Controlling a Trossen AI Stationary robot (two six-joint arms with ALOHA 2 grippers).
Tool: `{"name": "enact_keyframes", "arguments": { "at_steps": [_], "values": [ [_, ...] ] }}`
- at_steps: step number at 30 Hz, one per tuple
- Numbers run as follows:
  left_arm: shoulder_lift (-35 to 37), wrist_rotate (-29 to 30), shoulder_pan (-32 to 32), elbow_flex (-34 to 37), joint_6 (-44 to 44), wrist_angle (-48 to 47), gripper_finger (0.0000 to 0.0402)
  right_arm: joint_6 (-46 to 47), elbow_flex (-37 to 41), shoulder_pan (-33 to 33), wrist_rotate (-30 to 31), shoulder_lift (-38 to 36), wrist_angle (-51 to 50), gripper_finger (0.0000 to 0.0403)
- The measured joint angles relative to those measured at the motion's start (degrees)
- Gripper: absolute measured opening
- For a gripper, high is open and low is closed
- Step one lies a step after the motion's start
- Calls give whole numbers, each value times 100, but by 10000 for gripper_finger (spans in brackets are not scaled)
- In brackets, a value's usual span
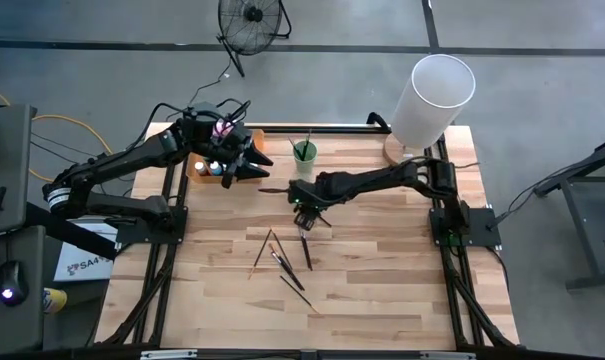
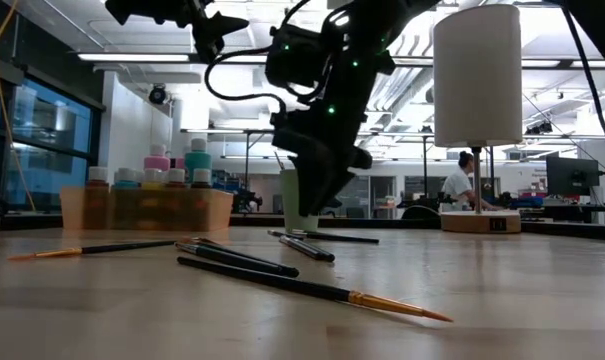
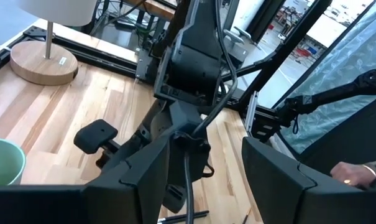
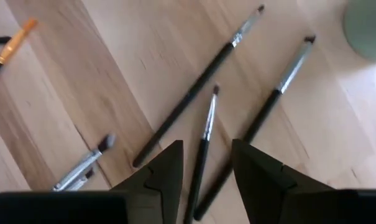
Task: Pick & Place Paint Supplies
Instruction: Put the black paint brush into the green cup
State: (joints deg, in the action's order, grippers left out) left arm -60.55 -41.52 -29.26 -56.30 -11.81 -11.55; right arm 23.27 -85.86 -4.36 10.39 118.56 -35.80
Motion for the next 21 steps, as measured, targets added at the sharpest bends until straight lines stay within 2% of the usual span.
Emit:
{"name": "enact_keyframes", "arguments": {
  "at_steps": [11,21],
  "values": [
    [0,-4,0,-1,0,-66,200,70,-1,28,-308,103,-35,125],
    [0,-2,0,0,103,-63,200,71,-4,70,-285,263,96,125]
  ]
}}
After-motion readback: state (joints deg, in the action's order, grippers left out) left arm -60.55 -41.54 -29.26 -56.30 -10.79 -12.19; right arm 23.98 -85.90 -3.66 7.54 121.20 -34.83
